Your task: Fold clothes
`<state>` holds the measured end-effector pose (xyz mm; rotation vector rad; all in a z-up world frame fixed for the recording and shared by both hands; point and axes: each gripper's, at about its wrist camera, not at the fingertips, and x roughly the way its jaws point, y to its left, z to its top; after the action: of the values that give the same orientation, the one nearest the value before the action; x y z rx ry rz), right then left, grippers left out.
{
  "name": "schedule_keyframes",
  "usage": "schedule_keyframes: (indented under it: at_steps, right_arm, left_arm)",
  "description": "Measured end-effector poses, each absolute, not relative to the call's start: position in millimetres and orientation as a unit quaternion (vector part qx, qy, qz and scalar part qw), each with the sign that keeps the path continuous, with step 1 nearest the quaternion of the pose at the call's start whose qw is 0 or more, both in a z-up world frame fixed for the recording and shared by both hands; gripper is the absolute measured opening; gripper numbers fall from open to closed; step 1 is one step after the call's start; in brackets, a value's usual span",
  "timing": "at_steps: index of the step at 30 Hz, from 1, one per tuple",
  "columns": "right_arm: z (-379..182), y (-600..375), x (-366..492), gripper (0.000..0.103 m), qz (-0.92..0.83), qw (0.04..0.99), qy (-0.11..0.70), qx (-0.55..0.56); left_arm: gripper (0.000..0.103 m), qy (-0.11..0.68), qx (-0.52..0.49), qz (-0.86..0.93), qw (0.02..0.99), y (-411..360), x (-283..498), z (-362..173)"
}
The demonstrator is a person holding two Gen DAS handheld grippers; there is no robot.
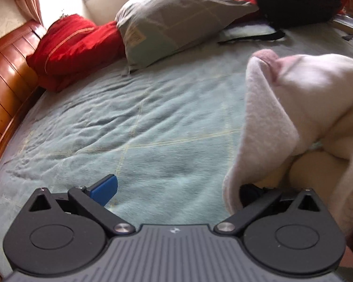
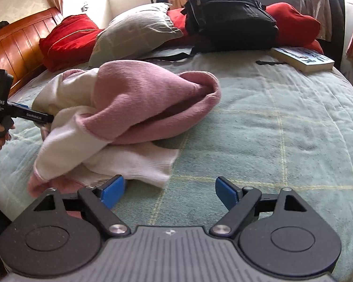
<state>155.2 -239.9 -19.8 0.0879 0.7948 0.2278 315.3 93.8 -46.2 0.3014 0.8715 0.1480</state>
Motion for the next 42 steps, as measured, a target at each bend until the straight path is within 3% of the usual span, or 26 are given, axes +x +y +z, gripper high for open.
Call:
schedule_keyframes:
  at_steps: [11, 28, 33, 42]
  right_arm:
    - [-29.1, -239.6, 160.8, 0.088, 0.101, 0.909, 0.401, 0.048]
    - [-27.5, -216.9, 159.8, 0.088, 0.128, 0.905, 0.403, 0.049]
    - [-30.8, -225.6, 160.3, 0.088, 0.112, 0.905, 0.408, 0.052]
    - [-40.1, -228.3, 161.0, 0.088, 0.115, 0.901, 0.415, 0.052]
  left_arm:
    - [0.103, 0.429, 0.115, 0.108, 0.889, 133.2, 345.4, -50.5]
    - [0.103, 0.454, 0.102, 0.087, 0.881, 158.0, 327.1, -53.4]
    - [0.103, 0.421, 0.148, 0.148, 0.883, 167.2, 340.0, -41.8]
    - [0.103, 0.445, 0.162, 0.114, 0.873, 165.4, 314.1, -49.4]
